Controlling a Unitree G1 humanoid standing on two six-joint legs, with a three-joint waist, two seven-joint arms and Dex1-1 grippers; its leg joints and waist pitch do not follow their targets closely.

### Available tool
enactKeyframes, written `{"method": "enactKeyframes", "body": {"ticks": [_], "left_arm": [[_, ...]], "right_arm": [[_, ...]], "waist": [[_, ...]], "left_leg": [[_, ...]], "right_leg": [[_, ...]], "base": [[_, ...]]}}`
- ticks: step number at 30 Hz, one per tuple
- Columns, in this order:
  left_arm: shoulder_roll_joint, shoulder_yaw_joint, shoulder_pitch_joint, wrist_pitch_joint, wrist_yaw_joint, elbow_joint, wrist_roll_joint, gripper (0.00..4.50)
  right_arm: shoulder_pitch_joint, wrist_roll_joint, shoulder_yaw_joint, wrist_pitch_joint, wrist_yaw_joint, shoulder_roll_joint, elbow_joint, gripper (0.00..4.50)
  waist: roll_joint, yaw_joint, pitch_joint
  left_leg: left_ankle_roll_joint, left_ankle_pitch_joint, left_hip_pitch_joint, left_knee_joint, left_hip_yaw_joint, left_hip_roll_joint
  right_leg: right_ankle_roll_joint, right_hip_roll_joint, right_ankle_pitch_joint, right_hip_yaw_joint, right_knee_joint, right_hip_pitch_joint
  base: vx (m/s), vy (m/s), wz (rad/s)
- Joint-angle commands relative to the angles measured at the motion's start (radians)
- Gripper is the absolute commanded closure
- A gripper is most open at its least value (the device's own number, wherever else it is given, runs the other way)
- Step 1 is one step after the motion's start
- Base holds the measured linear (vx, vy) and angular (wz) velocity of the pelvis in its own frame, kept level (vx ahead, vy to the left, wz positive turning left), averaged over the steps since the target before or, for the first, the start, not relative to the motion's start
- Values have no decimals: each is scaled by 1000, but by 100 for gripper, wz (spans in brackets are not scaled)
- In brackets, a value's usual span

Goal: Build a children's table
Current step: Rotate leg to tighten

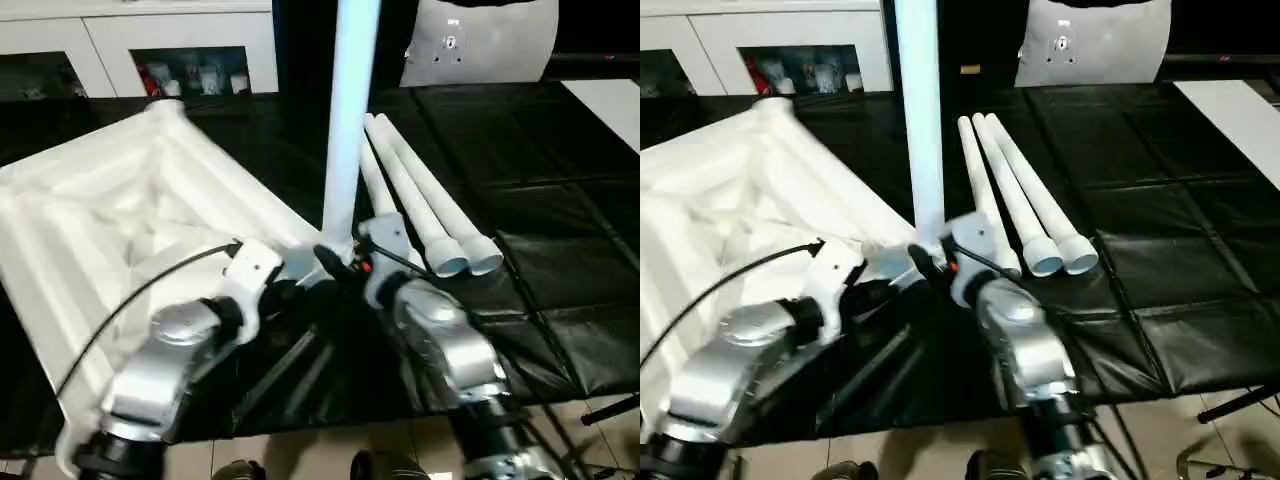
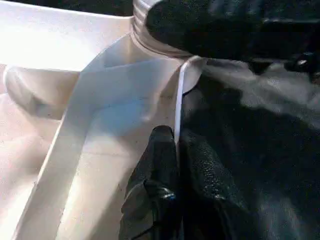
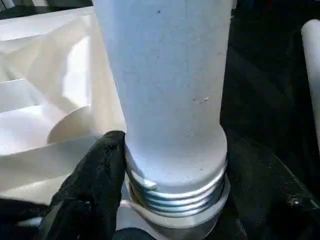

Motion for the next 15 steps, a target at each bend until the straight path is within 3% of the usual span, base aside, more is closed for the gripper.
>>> {"method": "enactKeyframes", "body": {"ticks": [1, 5, 9, 12, 15], "left_arm": [[-24, -21, -25, -18, 36, -28, 2, 450], [39, -20, -31, -17, -2, -20, 6, 450], [94, -12, -23, -18, -51, -21, -5, 450], [151, -14, -16, -41, -108, -14, -24, 450], [208, -24, -12, -91, -173, 12, -41, 450]], "right_arm": [[40, 0, 89, 40, 41, 37, 64, 127], [55, 8, 76, 9, 59, -1, 35, 85], [71, 21, 63, -18, 104, -35, -4, 53], [81, 28, 59, -39, 161, -83, -36, 25], [88, 31, 62, -55, 214, -137, -57, 1]], "waist": [[-2, 7, -44], [0, 8, -49], [4, 5, -47], [5, 7, -45], [5, 10, -46]], "left_leg": [[68, -138, -6, -67, -21, 49], [104, -48, -13, -62, -20, 46], [107, -81, -11, -64, -20, 50], [91, -118, -9, -66, -20, 51], [93, -106, -8, -65, -20, 50]], "right_leg": [[-167, -82, -203, 67, -88, 40], [-205, -81, -38, 63, -73, 51], [-218, -82, -65, 60, -77, 50], [-207, -82, -129, 62, -81, 50], [-205, -82, -131, 62, -80, 50]], "base": [[52, -15, 6], [13, -4, 1], [0, 0, 0], [0, 0, 0], [0, 0, 0]]}}
